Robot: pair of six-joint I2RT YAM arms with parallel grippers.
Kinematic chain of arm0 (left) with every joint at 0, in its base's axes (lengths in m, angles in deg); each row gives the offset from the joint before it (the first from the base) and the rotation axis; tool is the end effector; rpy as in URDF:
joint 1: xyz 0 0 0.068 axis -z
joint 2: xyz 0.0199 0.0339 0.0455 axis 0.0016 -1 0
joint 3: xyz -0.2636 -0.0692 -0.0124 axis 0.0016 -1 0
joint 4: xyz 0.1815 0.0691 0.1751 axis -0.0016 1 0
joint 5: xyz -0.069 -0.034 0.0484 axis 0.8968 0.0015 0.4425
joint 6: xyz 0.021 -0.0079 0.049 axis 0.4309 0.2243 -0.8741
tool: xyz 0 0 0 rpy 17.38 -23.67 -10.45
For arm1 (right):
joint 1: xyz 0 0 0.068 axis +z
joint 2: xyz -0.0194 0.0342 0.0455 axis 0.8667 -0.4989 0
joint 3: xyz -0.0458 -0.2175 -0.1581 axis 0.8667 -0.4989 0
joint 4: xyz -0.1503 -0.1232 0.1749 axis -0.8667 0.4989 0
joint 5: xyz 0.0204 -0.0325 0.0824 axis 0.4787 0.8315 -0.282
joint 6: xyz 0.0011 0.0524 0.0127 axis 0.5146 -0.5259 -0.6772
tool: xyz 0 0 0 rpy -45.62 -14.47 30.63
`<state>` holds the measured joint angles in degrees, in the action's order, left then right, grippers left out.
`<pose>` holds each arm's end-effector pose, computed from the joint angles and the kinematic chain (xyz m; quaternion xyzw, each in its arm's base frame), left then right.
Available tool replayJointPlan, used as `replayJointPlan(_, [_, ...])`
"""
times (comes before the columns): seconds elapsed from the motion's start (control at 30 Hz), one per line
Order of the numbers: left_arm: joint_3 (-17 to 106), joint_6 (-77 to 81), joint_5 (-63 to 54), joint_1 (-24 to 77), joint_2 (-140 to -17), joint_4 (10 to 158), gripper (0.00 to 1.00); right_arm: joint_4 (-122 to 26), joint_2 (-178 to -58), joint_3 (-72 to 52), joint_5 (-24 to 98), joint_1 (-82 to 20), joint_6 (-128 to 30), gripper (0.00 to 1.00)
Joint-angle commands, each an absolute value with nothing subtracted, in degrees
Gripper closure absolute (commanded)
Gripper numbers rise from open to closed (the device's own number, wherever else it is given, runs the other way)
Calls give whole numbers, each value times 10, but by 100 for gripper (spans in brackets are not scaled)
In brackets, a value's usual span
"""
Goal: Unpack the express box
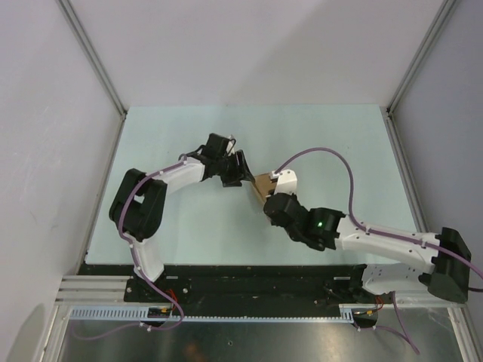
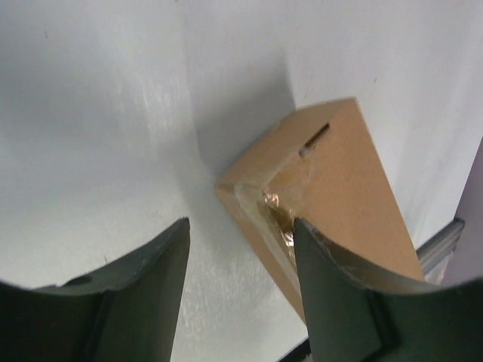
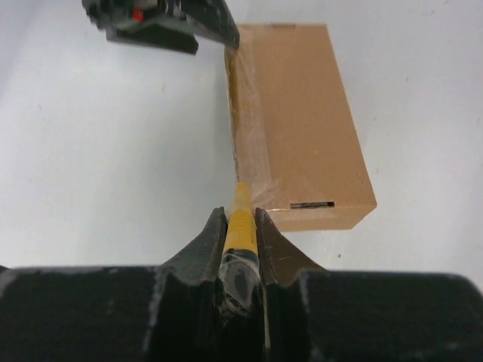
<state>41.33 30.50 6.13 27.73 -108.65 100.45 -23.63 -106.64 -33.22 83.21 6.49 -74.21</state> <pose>0.3411 -0.1917 0.1831 -0.0493 0.9314 -0.3113 0.1821 0.1219 0.2259 0.2757 -0.1332 0.8652 0.0921 0.4745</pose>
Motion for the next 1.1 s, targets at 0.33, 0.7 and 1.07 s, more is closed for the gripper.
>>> replayJointPlan(0.33, [469, 229, 84, 264, -1083, 1006, 37, -293, -1008, -310, 800, 36, -652, 100])
replayJointPlan(0.7, [492, 143, 98, 289, -1080, 1006, 39, -327, -1092, -318, 706, 21, -579, 100])
replayJointPlan(1.07, [545, 132, 96, 289, -1121, 1006, 38, -377, -1083, -321, 825, 59, -552, 100])
